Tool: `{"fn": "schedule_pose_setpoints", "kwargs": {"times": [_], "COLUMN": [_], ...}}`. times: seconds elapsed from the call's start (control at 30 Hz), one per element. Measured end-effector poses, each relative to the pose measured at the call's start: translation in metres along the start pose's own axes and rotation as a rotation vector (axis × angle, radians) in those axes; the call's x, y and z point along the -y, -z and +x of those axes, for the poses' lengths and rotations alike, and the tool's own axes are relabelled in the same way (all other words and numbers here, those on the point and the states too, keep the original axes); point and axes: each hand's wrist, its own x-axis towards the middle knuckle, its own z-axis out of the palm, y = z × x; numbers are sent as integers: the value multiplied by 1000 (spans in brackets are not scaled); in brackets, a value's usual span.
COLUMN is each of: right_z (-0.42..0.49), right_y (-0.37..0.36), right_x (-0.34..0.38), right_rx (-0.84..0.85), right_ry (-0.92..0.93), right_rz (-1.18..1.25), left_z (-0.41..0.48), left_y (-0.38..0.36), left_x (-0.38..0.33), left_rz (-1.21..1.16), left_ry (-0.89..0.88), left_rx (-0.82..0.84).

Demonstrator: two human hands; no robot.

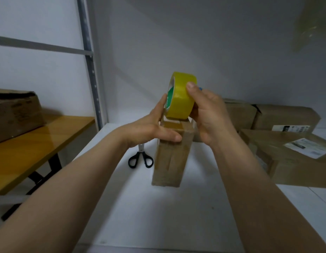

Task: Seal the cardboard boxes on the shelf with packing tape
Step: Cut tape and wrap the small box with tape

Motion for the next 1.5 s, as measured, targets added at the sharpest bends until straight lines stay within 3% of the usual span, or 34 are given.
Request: {"fn": "schedule_pose_setpoints", "kwargs": {"times": [0.3,0.57,0.87,1.07,1.13,1.27,1.33,1.43,1.5], "right_z": [-43,-88,-101,-97,-96,-94,-87,-62,-43], "right_y": [-13,9,29,33,32,29,24,20,15], "right_x": [36,23,-5,-21,-24,-23,-14,2,1], "right_rx": [-108,-175,-138,-135,-132,-92,-44,4,-10], "right_ry": [88,-11,-130,-145,-135,-66,37,131,118], "right_rz": [-167,-173,-198,-161,-141,-31,49,121,86], "left_z": [-6,1,-8,-16,-17,-16,-9,13,27], "left_y": [-6,-8,-15,-23,-22,-7,2,13,12], "left_x": [8,18,10,10,6,-12,-27,-35,-22], "left_rz": [151,261,433,762,807,841,781,404,232], "left_ry": [-76,-17,34,-277,-262,-144,-92,-43,79], "left_rx": [-182,-267,-359,-329,-302,-90,-98,-150,-154]}}
